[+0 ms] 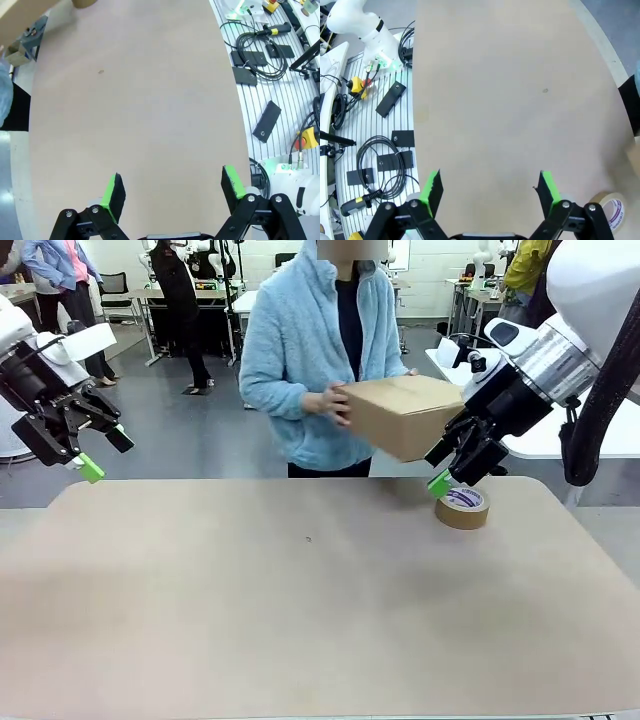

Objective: Wrap the clocks to prevent damage.
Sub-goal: After the human seals the box with tape, release both hands from the side flaps of the Package Box.

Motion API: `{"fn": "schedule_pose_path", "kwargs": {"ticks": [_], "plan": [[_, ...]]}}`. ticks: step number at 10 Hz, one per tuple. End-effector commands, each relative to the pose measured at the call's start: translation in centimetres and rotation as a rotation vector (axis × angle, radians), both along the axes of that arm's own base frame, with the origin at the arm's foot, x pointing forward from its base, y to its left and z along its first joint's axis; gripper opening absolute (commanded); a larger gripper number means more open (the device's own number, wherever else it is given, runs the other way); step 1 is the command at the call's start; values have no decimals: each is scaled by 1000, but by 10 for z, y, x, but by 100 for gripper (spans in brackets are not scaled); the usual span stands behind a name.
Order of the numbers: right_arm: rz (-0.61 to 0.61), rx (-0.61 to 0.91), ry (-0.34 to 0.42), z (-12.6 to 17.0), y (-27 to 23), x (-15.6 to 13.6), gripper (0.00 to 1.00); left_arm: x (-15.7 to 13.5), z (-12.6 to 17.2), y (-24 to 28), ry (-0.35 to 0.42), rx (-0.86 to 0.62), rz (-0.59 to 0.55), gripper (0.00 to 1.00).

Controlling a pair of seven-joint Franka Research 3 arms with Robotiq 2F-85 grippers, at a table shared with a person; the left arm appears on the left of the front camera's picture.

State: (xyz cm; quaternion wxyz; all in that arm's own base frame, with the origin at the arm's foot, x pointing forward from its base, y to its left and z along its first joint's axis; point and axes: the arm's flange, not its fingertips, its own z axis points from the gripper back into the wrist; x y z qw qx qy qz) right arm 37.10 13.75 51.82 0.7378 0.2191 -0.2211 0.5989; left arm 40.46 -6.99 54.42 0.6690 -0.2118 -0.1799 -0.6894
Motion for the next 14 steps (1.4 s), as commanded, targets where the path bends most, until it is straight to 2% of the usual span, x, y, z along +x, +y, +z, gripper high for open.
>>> {"fn": "schedule_pose_path", "kwargs": {"ticks": [1,11,12,13,14], "plan": [[-10,1,5,1,0,0,100,0,0,0,-1,-1,0,100],[-10,1,5,1,0,0,100,0,0,0,0,0,0,100],[0,0,0,0,0,0,100,10,1,14,2,-77,61,100],[-35,123,14,0,-27,18,100,17,-2,25,4,-150,99,100],[-20,220,52,-1,-50,28,100,19,-4,35,2,-237,108,100]]}}
